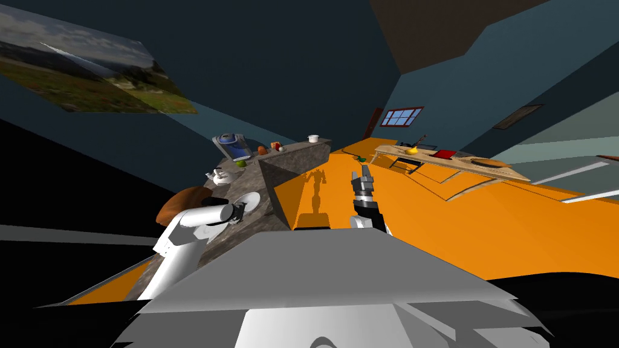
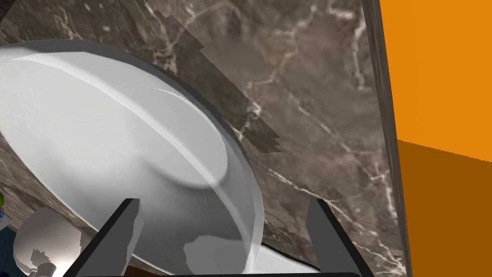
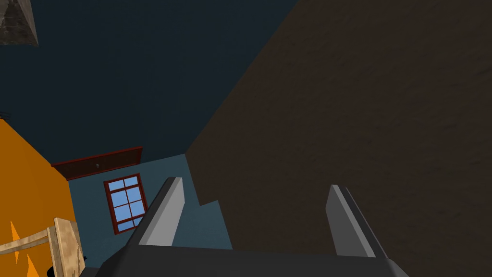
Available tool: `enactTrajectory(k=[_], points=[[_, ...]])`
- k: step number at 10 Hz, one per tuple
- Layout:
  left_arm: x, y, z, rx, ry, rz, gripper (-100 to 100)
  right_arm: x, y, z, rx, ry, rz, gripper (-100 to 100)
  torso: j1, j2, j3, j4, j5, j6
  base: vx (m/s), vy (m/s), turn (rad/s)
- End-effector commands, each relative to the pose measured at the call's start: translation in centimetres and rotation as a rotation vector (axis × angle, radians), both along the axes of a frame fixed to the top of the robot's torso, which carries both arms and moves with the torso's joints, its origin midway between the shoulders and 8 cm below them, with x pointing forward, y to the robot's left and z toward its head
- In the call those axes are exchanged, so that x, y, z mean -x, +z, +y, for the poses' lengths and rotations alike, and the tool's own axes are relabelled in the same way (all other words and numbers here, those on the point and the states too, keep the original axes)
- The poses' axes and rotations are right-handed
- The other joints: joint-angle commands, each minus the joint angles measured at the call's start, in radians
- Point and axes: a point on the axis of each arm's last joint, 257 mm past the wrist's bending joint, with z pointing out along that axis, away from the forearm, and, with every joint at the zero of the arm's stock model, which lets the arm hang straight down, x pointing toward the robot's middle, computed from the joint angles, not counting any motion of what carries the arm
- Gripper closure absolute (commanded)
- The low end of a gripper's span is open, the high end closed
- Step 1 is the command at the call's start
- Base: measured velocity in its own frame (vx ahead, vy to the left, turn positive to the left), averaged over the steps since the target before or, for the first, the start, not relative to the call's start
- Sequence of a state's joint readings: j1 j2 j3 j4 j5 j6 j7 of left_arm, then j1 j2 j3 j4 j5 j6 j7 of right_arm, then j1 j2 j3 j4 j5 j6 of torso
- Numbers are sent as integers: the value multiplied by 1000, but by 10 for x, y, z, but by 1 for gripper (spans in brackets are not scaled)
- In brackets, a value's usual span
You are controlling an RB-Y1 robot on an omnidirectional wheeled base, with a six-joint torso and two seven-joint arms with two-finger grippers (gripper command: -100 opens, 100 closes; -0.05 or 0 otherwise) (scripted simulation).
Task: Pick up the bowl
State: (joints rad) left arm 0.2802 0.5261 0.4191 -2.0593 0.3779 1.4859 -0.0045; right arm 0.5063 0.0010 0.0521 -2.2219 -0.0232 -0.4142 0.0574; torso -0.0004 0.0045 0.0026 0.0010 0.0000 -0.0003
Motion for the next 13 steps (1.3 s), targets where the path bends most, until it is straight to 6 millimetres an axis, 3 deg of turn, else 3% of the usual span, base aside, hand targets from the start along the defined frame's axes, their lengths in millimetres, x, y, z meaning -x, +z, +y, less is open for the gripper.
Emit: enactTrajectory(k=[1, 4, 5, 9, 10, 11, 13], points=[[-4, -3, 7, 0, 18, -1, -100, 0, 0, 0, 0, 0, 0, 0, 0, 0, 0, 0, 0, 0, -61, -9, -101], [-7, -6, 13, 0, 32, -1, -100, 0, 0, 0, 0, 0, 0, 0, 0, 0, 0, 0, 0, 0, -54, -7, -86], [-8, -7, 14, 0, 34, -1, 100, 0, 0, 0, 0, 0, 0, 0, 1, -2, -1, 0, 0, -1, 0, 0, 0], [-7, -8, 13, 2, 36, 1, 100, 0, 0, 0, 0, 0, 0, 0, 0, -4, -2, -1, -1, 0, -1, 0, 3], [-7, -8, 13, 2, 36, 1, 0, 0, 0, 0, 0, 0, 0, 0, 0, -4, -2, 0, -1, 0, 0, 0, 0], [-4, -3, 7, 0, 18, -1, 100, 0, 0, 0, 0, 0, 0, 0, 0, -4, -2, 0, -1, 0, 36, 11, 143], [1, 0, -2, 0, -4, -1, 100, 0, 0, 0, 0, 0, 0, 0, -1, -7, -3, 0, -2, 0, 86, 4, 146]])
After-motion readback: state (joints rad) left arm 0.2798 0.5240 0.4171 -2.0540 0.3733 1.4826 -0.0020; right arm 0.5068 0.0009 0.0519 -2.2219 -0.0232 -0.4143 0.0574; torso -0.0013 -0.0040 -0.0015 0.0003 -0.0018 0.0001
